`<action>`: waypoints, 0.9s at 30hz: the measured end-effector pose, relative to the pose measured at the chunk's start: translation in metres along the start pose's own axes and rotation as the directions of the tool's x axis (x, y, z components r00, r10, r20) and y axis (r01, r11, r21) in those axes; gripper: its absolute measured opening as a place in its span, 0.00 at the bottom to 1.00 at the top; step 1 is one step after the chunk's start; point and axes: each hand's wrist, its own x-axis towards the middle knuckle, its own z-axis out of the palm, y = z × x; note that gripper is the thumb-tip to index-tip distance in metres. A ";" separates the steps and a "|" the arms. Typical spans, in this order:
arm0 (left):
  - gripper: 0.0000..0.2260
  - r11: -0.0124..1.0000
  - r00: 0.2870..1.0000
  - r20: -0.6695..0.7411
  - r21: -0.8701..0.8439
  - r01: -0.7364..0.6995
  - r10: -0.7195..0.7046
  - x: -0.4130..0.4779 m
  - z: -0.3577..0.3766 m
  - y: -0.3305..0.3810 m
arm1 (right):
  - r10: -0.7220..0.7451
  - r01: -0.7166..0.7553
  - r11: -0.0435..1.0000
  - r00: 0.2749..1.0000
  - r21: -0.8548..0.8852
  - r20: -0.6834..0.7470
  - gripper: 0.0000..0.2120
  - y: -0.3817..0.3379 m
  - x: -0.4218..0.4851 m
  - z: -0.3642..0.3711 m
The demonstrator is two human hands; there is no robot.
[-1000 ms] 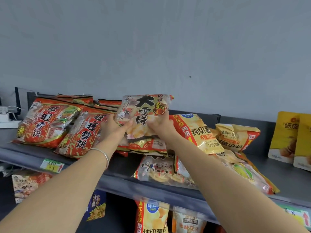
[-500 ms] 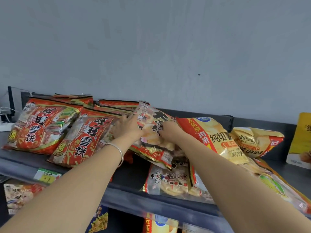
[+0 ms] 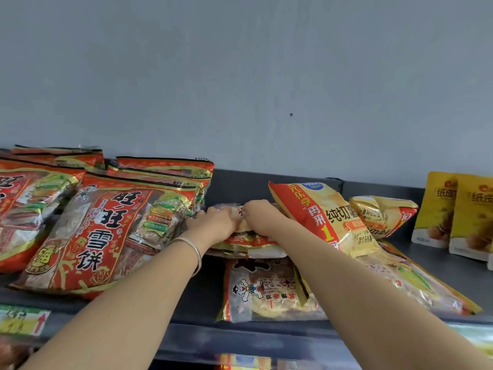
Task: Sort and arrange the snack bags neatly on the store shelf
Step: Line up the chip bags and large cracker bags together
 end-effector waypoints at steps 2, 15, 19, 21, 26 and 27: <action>0.22 0.999 0.999 -0.051 -0.050 0.002 -0.004 0.004 -0.001 -0.003 | -0.024 0.024 0.999 0.999 -0.028 -0.022 0.10 0.000 0.000 -0.002; 0.13 0.882 0.957 -0.269 -0.420 -0.214 0.104 -0.005 -0.020 0.035 | -0.124 0.079 0.990 0.873 -0.115 -0.471 0.15 0.035 -0.061 -0.050; 0.23 0.862 0.971 -0.125 -0.447 -0.239 0.204 -0.019 -0.016 0.074 | 0.162 -0.157 0.986 0.859 0.050 -0.485 0.17 0.072 -0.076 -0.059; 0.27 0.853 0.975 -0.065 -0.473 -0.219 0.214 -0.023 -0.012 0.090 | 0.294 -0.247 0.955 0.859 0.164 -0.420 0.19 0.092 -0.081 -0.059; 0.43 0.778 0.992 0.019 -0.622 -0.087 0.126 -0.024 -0.003 0.119 | 0.441 -0.329 0.822 0.884 0.465 -0.153 0.25 0.128 -0.091 -0.061; 0.45 0.738 0.994 0.015 -0.672 -0.070 0.108 -0.025 -0.002 0.123 | 0.421 -0.308 0.789 0.901 0.532 -0.102 0.26 0.132 -0.092 -0.061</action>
